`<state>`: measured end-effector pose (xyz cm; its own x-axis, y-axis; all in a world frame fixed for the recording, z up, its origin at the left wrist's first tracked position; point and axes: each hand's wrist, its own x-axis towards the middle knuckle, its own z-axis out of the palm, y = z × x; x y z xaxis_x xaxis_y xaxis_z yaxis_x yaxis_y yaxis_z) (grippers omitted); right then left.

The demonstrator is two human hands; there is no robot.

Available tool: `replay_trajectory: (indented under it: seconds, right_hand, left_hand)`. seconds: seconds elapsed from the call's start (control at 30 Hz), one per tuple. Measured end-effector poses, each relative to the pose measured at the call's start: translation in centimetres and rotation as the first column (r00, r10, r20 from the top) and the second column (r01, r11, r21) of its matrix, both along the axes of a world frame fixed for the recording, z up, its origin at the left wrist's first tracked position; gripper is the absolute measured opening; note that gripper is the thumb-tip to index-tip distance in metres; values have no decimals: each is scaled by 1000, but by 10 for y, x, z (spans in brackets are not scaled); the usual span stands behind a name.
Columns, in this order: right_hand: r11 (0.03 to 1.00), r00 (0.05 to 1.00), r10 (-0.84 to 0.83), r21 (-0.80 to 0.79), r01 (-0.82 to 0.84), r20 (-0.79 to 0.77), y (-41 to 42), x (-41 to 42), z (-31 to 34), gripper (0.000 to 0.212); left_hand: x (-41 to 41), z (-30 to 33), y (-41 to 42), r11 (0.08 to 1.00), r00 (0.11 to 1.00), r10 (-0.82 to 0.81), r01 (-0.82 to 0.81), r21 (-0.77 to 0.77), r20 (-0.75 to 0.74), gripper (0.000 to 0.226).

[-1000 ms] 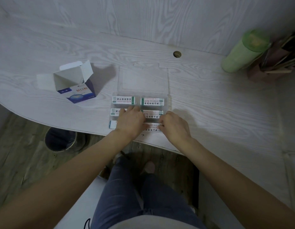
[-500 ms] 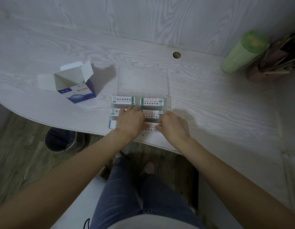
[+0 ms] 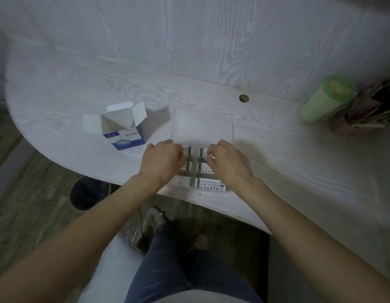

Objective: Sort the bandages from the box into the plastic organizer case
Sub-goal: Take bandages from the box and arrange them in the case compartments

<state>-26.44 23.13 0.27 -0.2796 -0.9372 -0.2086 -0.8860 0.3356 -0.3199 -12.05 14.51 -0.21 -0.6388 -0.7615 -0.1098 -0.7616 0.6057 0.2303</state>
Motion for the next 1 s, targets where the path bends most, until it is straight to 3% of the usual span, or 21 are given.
replay_trajectory:
  seconds: [0.17, 0.27, 0.37, 0.43, 0.53, 0.6, 0.67, 0.73, 0.83, 0.93, 1.0]
  right_hand:
    - [974, 978, 190, -145, -176, 84, -55, 27, 21, 37]
    - [944, 949, 312, -132, -302, 56, -91, 45, 26, 47]
    - [918, 917, 396, -55, -394, 39, -121, 55, 23, 55]
    - [904, 904, 427, 5, -428, 30, -139, 60, 18, 54]
    - [912, 915, 402, 67, -404, 39, -155, 66, 11, 48]
    - [926, 928, 370, 63, -372, 35, -160, 70, 9, 43]
    - [945, 945, 326, -24, -327, -16, -158, 72, 9, 38]
    - [927, 953, 298, -224, -302, -52, -156, 75, 13, 31]
    - [839, 910, 414, -388, -382, -1, -156, 81, 24, 31]
    - [792, 823, 566, -245, -559, -44, -165, 93, 38, 48]
    - [789, 797, 594, -118, -603, -107, -171, 101, 45, 46]
  left_hand:
    - [50, 17, -47, 969, 973, 212, -221, -106, -93, 33]
    - [86, 15, -83, 947, 955, 293, -297, -122, -44, 65]
    - [109, 5, -114, 966, 963, 258, -256, -28, 83, 99]
    - [117, -4, -133, 975, 964, 211, -220, 35, 162, 107]
    - [122, -13, -150, 972, 974, 174, -193, 133, 142, 97]
    - [125, -15, -153, 983, 986, 149, -155, 96, 71, 84]
    - [125, -15, -150, 994, 993, 109, -110, -25, -35, 77]
    - [126, -11, -146, 983, 988, 72, -94, -156, -137, 73]
    - [126, -7, -142, 928, 973, -13, -74, -365, -230, 71]
    - [121, 2, -142, 878, 952, -92, -61, -474, -293, 66]
    - [116, 9, -141, 864, 947, -134, -32, -503, -291, 65]
